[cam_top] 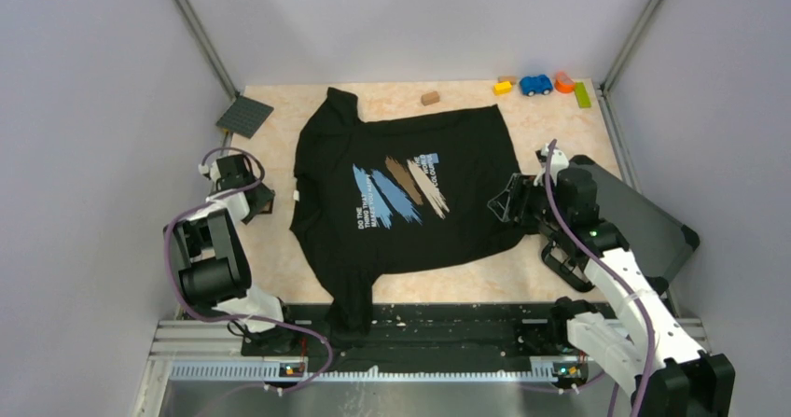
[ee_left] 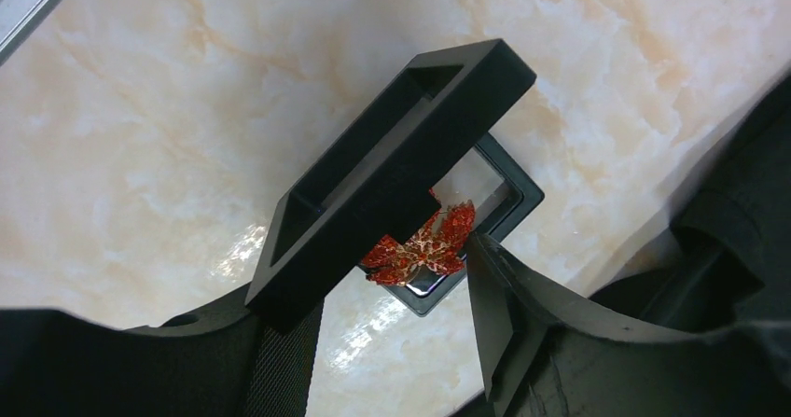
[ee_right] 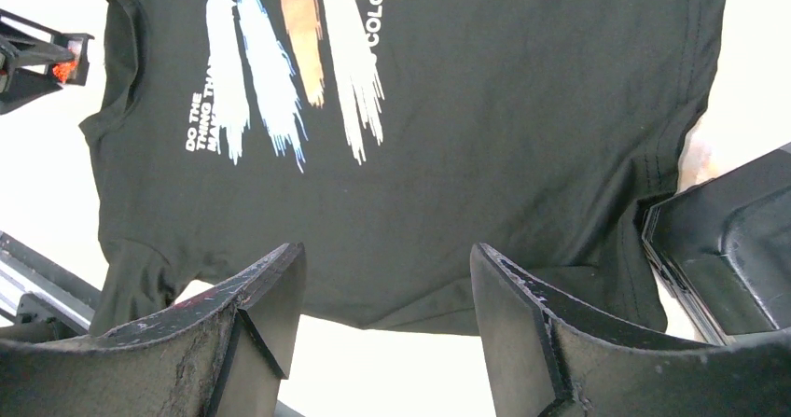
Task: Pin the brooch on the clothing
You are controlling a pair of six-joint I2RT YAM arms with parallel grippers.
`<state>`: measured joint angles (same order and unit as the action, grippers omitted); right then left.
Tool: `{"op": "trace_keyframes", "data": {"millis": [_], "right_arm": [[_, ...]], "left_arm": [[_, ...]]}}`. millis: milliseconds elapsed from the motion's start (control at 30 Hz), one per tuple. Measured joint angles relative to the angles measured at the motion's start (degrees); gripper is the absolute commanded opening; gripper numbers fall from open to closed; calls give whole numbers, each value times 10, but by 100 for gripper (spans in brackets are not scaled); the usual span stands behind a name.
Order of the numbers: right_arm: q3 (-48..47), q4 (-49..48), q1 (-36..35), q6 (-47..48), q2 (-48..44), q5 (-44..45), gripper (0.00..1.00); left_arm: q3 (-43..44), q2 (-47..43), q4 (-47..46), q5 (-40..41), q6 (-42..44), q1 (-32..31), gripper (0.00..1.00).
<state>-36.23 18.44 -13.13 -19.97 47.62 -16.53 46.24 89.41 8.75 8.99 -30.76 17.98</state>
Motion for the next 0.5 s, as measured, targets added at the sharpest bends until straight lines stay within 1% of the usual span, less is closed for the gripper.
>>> {"op": "trace_keyframes", "data": {"millis": [200,300,500], "right_arm": [[0,-1,0,0,8,-1,67],[0,-2,0,0,13,-1,67],[0,-3,0,0,21,-1,67]], "left_arm": [[13,5,-12,-7,-1,0,59],[24,19,-16,-7,-2,1,57],[26,38,-21,-15,-6,2,57]]}}
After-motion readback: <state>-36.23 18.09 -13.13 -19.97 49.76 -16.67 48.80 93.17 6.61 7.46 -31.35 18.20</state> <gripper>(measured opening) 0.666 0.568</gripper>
